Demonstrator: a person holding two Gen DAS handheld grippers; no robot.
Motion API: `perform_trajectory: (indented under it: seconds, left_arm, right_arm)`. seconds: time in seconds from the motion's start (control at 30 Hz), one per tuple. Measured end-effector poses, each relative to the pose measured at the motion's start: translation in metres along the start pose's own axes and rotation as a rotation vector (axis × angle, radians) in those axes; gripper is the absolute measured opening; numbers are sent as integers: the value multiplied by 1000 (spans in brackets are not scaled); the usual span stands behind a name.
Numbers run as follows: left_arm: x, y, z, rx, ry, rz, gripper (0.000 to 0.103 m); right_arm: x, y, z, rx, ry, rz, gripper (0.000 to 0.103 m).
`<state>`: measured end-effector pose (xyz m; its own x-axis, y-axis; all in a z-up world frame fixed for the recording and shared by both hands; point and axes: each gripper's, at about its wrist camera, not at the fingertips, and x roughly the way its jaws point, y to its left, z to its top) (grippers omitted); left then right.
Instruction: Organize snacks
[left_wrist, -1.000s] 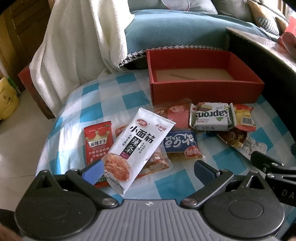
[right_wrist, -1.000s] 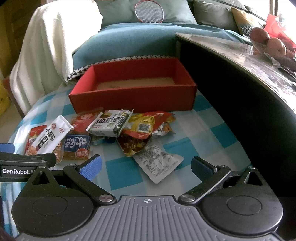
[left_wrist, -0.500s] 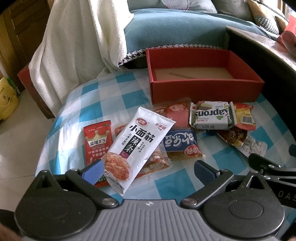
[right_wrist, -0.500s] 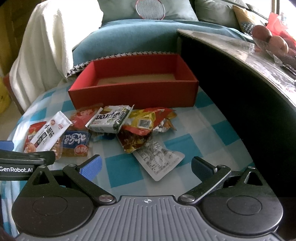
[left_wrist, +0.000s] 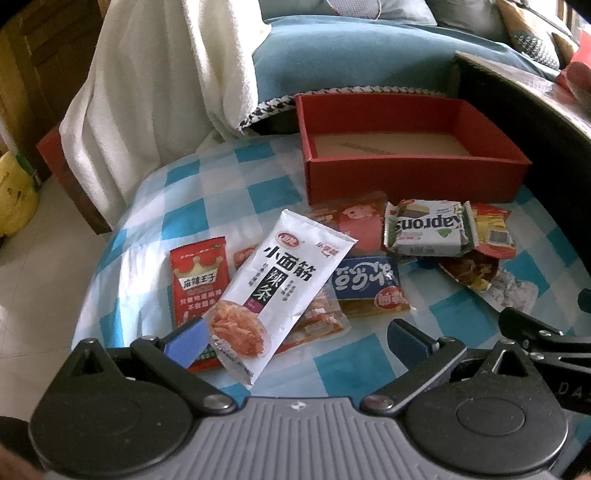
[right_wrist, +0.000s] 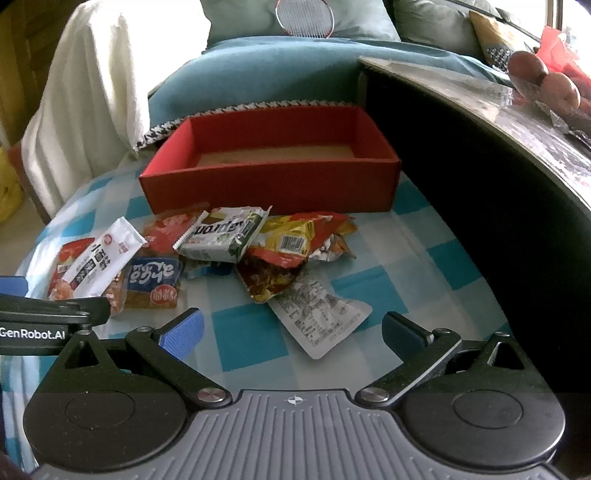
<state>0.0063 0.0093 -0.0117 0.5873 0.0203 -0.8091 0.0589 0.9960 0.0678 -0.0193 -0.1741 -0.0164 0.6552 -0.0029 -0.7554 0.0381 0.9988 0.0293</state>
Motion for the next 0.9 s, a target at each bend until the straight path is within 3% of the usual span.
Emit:
perform_trajectory:
  seconds: [0.27, 0.9]
  left_arm:
    - [4, 4, 1, -4, 12, 2, 99]
    - [26, 22, 14, -15, 68, -8, 99]
  right_arm:
    - [5, 6, 2, -37, 10, 17, 103]
    - [26, 19, 36, -181, 46, 177, 103]
